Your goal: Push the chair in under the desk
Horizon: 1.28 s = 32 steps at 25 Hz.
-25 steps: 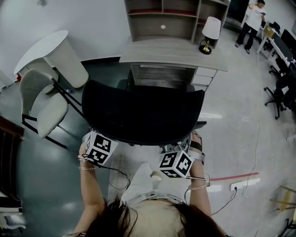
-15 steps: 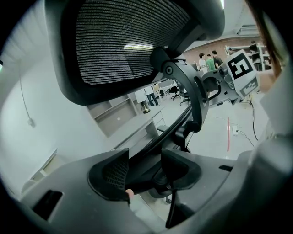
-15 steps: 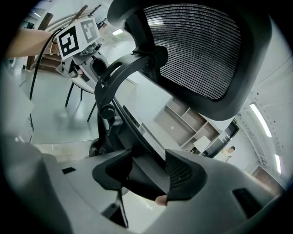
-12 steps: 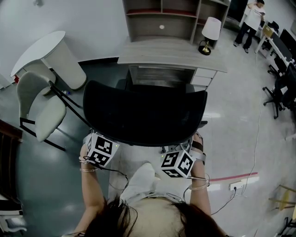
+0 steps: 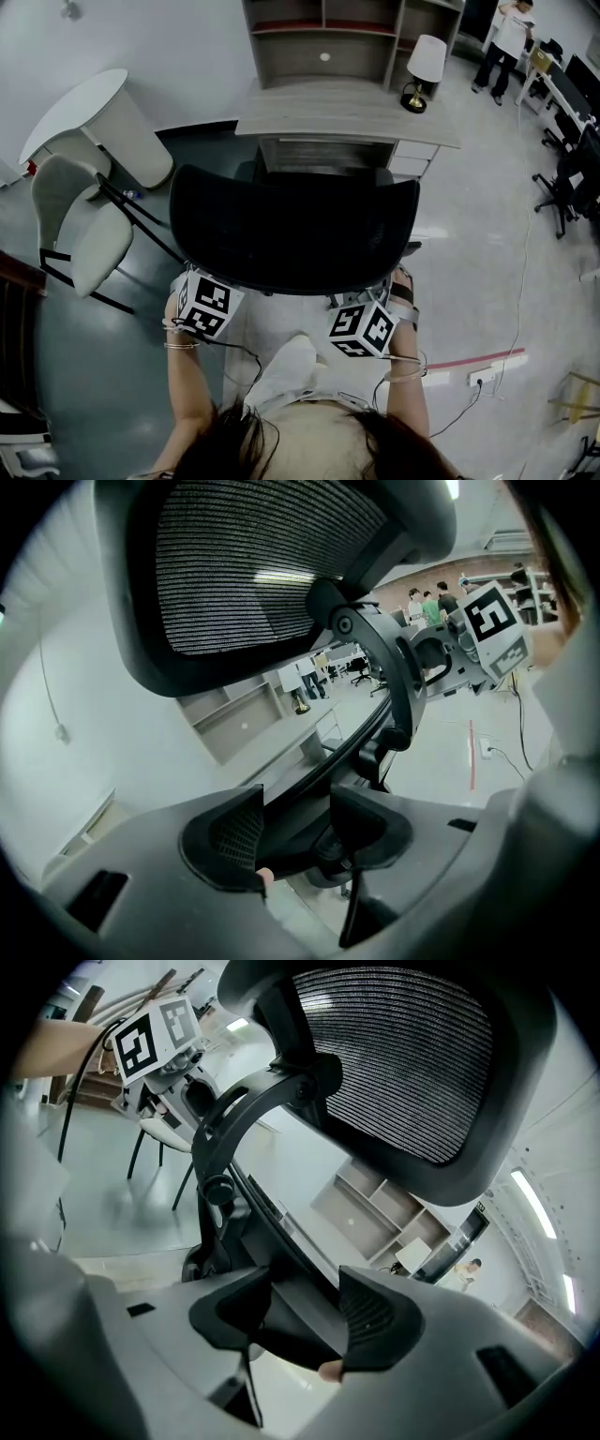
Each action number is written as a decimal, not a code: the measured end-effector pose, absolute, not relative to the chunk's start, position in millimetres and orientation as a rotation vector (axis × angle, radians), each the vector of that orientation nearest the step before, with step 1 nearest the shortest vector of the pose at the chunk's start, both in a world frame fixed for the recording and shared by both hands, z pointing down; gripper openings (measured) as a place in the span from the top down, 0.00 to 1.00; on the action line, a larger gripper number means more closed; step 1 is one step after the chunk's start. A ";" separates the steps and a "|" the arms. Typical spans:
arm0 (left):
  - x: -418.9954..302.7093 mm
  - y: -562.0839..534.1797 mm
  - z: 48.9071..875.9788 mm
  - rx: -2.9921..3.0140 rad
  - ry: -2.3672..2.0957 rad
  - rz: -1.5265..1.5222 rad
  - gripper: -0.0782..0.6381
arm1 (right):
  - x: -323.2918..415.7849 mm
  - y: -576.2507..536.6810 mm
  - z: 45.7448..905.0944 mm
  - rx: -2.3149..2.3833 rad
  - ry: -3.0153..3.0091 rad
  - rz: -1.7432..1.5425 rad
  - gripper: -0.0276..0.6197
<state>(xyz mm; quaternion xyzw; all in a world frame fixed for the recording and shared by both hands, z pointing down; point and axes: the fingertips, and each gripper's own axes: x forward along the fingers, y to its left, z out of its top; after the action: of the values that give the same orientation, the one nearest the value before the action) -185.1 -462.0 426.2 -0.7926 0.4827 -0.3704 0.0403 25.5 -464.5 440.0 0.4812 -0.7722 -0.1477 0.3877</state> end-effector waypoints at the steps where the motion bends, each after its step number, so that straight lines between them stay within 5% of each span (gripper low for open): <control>1: -185.2 -464.3 426.0 -2.428 1.478 -1.134 0.60 | 25.5 -466.7 439.8 1.226 -1.963 -0.375 0.61; 32: -197.7 -523.1 425.9 -2.446 1.430 -1.102 0.60 | 12.9 -517.5 440.7 1.273 -1.928 -0.352 0.61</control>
<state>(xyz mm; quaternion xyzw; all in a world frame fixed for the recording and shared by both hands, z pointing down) -197.7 -523.1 425.9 -0.8035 0.4697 -0.3622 0.0507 12.9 -517.5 440.7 0.5011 -0.7591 -0.1385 0.3917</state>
